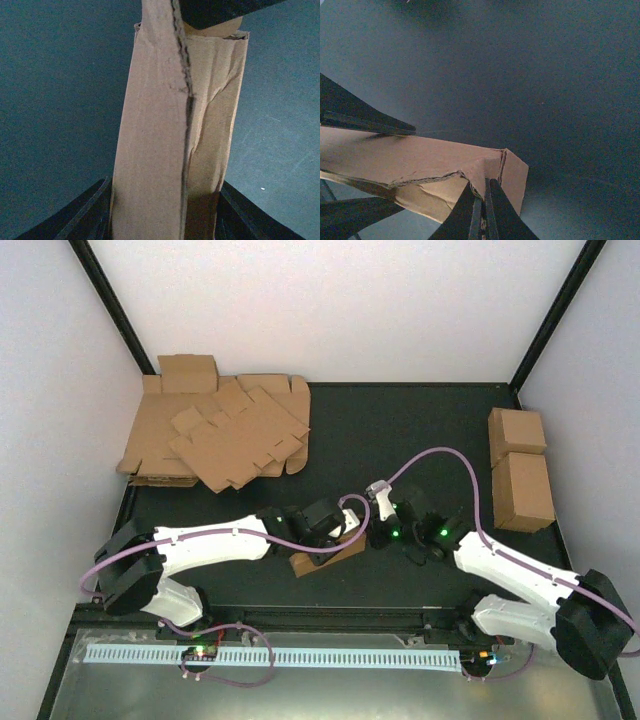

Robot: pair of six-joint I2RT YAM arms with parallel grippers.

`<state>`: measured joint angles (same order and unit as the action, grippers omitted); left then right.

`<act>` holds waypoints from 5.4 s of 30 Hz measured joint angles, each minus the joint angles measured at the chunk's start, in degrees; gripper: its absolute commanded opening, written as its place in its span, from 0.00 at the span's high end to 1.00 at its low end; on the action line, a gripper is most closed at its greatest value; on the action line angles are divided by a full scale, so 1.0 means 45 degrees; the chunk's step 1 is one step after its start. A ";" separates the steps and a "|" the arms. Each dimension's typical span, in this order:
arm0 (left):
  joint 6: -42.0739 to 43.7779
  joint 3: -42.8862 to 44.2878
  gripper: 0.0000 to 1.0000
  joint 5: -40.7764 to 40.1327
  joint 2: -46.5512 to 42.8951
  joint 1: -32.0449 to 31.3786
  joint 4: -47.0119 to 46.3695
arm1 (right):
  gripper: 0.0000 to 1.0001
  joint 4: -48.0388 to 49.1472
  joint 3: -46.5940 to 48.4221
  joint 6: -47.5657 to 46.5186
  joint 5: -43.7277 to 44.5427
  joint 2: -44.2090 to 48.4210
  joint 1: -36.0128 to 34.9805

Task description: Fold the paper box

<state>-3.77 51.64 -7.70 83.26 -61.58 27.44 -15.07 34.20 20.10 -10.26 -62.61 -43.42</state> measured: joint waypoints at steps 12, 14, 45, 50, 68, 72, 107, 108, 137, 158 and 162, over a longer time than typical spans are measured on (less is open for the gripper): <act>-0.0112 0.0112 0.48 0.0005 0.0112 0.0000 0.0005 | 0.98 0.0865 -0.0797 -0.0015 0.0981 0.0597 -0.0486; -0.0194 0.0112 0.48 0.0015 0.0112 0.0015 0.0005 | 0.98 0.0957 -0.0860 -0.0005 0.1175 0.0627 -0.0602; -0.0457 0.0087 0.50 0.0389 0.0087 0.0340 -0.0117 | 0.61 0.1860 -0.3128 0.1020 0.3138 0.2880 -0.1851; -0.0432 0.0087 0.50 0.0403 0.0087 0.0340 -0.0117 | 0.54 0.0952 -0.2560 0.1107 0.3070 0.3099 -0.1851; -0.0306 0.0087 0.50 0.0403 0.0087 0.0335 -0.0117 | 0.44 -0.1467 -0.1399 0.2565 0.1375 0.4711 0.1467; -0.0301 0.0087 0.50 0.0403 0.0087 0.0335 -0.0112 | 0.44 -0.2011 -0.0457 0.3449 0.0471 0.4080 0.2166; -0.0301 0.0087 0.50 0.0403 0.0083 0.0330 -0.0117 | 0.98 0.0675 -0.0083 0.8961 -0.4415 0.1010 0.2871; -0.0301 0.0087 0.50 0.0398 0.0083 0.0330 -0.0117 | 0.98 0.0743 -0.0078 0.8976 -0.4415 0.0772 0.2871; -0.0296 0.0087 0.51 0.0379 0.0083 0.0257 -0.0107 | 0.98 0.1938 -0.0471 0.9870 -0.4061 -0.0204 0.2550; -0.0291 0.0087 0.51 0.0374 0.0087 0.0253 -0.0107 | 0.98 0.0622 -0.0481 0.9598 -0.2501 0.0680 0.2200; -0.0291 0.0087 0.51 0.0379 0.0087 0.0253 -0.0107 | 0.98 0.0612 -0.0481 0.9588 -0.2501 0.0685 0.2045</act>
<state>-5.08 52.03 -6.00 83.66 -60.45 26.96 -12.32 32.03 63.24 -21.52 -59.53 -34.22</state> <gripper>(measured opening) 0.496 0.022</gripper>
